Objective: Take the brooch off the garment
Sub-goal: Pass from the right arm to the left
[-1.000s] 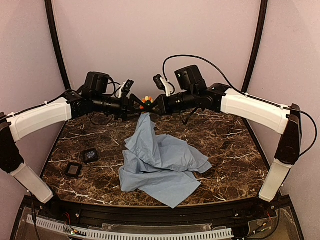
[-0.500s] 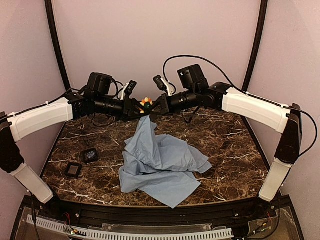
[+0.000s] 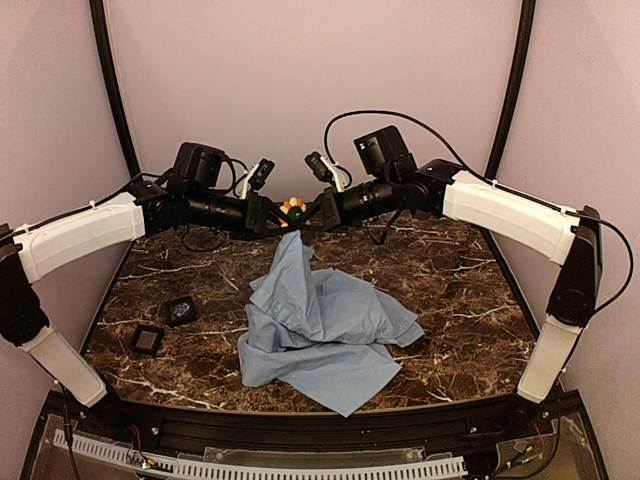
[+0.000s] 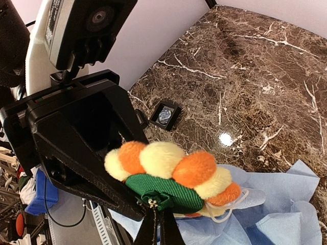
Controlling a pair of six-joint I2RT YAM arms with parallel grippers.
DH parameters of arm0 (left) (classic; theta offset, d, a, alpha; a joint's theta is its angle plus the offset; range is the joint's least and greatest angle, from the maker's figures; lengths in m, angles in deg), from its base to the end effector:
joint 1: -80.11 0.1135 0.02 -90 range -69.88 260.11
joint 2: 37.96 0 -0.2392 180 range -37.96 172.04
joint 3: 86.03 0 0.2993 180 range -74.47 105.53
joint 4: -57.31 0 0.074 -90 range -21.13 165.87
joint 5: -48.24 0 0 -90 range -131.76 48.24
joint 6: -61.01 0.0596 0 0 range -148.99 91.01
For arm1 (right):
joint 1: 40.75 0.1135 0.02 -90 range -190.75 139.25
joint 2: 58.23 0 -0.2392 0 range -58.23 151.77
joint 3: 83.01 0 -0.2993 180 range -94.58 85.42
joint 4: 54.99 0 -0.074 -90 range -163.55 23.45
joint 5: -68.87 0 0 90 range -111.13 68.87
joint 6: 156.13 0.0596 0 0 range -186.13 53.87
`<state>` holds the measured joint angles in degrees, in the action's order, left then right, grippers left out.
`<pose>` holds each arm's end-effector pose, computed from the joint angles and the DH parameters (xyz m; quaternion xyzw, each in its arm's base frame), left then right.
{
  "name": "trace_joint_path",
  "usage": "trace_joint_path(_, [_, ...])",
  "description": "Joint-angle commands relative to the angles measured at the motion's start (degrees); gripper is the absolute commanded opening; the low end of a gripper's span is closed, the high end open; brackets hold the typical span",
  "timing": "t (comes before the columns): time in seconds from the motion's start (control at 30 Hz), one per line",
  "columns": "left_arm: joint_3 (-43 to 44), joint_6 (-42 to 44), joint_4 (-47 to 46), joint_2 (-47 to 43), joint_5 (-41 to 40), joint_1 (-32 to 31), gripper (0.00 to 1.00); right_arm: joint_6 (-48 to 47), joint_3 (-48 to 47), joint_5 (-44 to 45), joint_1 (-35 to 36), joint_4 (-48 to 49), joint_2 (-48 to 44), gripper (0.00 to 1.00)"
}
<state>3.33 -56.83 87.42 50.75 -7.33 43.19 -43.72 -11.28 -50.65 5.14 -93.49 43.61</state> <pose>0.3164 -0.2799 0.2955 0.2140 0.8106 -0.4737 0.2697 0.3082 0.3602 0.3143 -0.2929 0.8032 0.4474 0.2624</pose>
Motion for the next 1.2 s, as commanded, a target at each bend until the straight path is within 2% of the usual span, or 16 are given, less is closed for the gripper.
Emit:
trace_joint_path(0.0, [0.64,0.02,-1.88,-0.11,1.86,0.02,0.25,-1.57,-2.64,-2.05,-0.10,-1.15,1.60,0.00])
trace_joint_path(0.1, [0.09,-0.48,-3.26,-0.12,2.53,-0.04,0.09,-1.58,-2.67,-1.55,-0.07,-1.41,1.74,0.00])
trace_joint_path(0.17, [-0.42,-0.65,-4.25,-0.38,3.10,0.01,0.03,-1.58,-2.70,-0.97,-0.04,-1.81,1.54,0.00])
trace_joint_path(0.37, [-3.33,-3.37,-8.68,-1.62,6.60,0.06,0.01,-2.13,-0.71,-2.27,-0.55,-0.99,-0.50,0.00])
trace_joint_path(0.47, [-4.81,-5.29,-10.34,-1.99,8.08,0.03,0.01,-1.70,1.44,-4.69,-1.33,0.85,-2.36,0.14])
trace_joint_path(0.57, [-5.51,-5.68,-11.10,-2.00,8.96,0.01,0.01,-1.30,4.12,-6.69,-2.36,2.72,-4.73,0.23])
trace_joint_path(0.7, [-5.99,-6.89,-12.55,-1.78,10.48,0.10,0.01,-0.01,7.64,-8.49,-3.53,5.01,-8.26,0.40])
trace_joint_path(0.9, [-6.19,-9.33,-15.74,-1.28,13.21,0.13,0.01,2.01,13.87,-7.10,-4.15,8.00,-13.15,0.71])
trace_joint_path(1.03, [-6.11,-12.32,-19.45,-0.58,16.82,0.10,0.01,4.23,17.17,-9.01,-4.14,11.75,-13.77,0.80])
trace_joint_path(1.17, [-5.47,-12.30,-18.96,-0.41,17.61,0.10,0.01,5.56,18.40,-9.00,-4.14,15.10,-13.05,0.82])
